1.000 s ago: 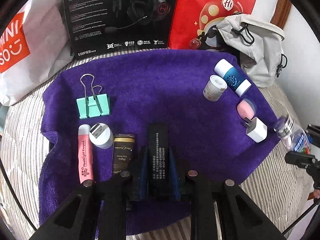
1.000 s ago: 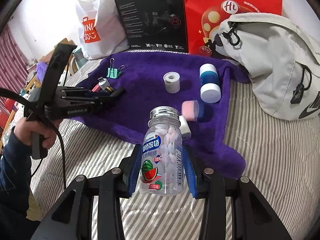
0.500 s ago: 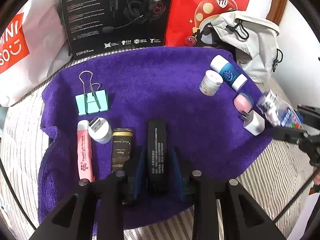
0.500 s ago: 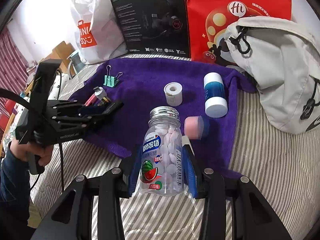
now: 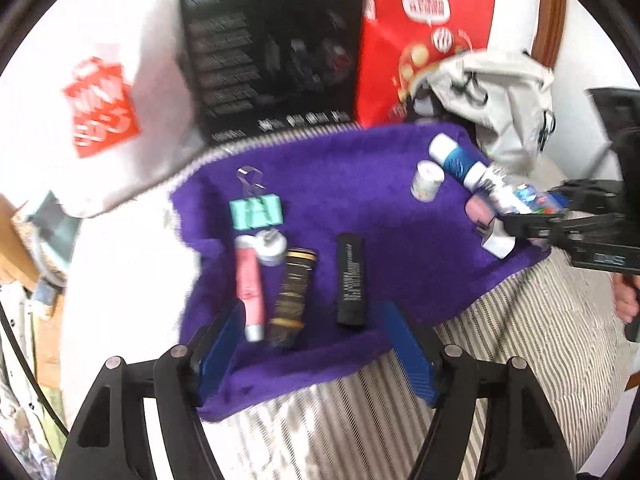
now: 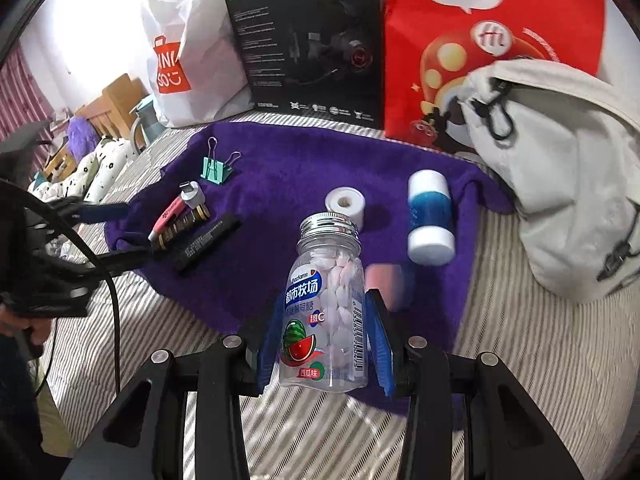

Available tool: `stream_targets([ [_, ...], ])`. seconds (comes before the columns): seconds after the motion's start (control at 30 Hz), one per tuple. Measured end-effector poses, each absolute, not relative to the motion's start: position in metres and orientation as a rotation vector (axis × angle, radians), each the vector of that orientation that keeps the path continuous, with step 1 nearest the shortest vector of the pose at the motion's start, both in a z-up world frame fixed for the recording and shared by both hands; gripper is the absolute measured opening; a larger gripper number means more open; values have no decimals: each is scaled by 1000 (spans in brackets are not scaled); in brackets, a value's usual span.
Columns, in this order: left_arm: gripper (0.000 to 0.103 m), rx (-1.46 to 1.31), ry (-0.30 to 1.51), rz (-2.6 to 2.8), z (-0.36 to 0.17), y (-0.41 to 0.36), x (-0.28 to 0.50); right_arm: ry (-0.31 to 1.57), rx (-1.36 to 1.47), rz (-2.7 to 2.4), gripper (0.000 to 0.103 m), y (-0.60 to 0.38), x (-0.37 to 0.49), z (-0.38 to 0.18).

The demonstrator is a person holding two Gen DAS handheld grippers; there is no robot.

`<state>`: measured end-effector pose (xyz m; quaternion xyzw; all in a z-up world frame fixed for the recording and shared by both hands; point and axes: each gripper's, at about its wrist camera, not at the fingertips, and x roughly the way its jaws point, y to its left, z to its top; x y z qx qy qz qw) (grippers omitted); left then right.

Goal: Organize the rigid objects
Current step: 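Set the black case beside the gold tube with the left tool while the right tool carries the jar, then place the clear candy jar on the towel and open the right tool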

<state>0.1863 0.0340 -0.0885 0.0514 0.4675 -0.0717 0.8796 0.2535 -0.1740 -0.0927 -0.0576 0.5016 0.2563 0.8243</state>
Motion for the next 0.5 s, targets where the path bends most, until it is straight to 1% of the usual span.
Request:
stream_targets([
  [0.17, 72, 33, 951, -114, -68, 60, 159, 1079, -128, 567, 40, -151, 265, -102],
  [0.27, 78, 18, 940, -85, -63, 70, 146, 1097, -144, 571, 40, -139, 269, -112],
  [0.5, 79, -89, 957, -71, -70, 92, 125, 1126, -183, 533, 40, -124, 277, -125],
])
